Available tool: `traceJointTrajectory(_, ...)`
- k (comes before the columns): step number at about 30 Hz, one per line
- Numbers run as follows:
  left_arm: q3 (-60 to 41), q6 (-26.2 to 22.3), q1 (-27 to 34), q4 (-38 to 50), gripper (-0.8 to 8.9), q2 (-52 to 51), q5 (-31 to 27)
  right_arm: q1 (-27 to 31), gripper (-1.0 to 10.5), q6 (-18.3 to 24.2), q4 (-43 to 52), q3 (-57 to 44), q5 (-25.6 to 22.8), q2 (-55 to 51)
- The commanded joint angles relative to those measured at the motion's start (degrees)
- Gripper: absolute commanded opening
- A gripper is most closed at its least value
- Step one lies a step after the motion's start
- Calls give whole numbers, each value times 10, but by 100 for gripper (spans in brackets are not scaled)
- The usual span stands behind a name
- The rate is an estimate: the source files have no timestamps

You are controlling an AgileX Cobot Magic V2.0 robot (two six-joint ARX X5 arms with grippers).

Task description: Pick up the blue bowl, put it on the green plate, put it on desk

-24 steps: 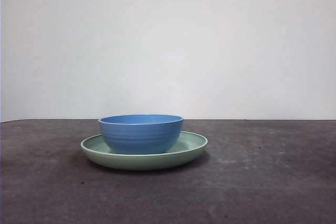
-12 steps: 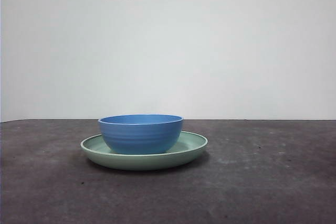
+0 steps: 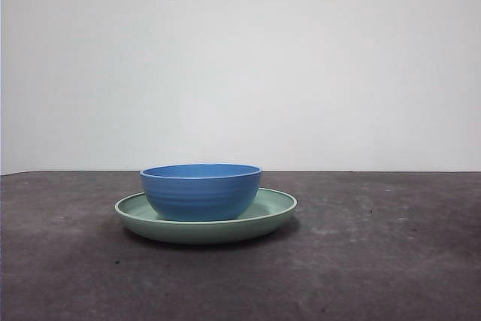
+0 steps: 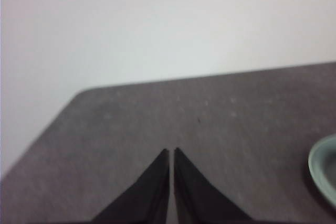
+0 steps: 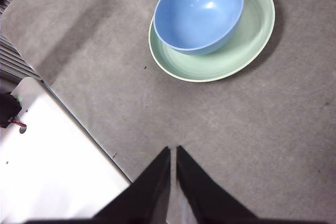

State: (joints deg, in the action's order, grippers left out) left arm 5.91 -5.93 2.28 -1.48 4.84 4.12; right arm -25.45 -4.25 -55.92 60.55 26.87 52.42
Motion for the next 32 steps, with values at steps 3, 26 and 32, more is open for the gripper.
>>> traceJointTrajectory(3,-31,25,0,4,15,-19,-3,-4,12,9,5,10,1,3)
traceJointTrajectory(26,-52,54,-2,-92,15,-47,-3,-4,13,9,6,10,1,3)
traceJointTrajectory(32,-52,54,-2,-92,15,-47,-3,-4,13,9,6,10,1,3)
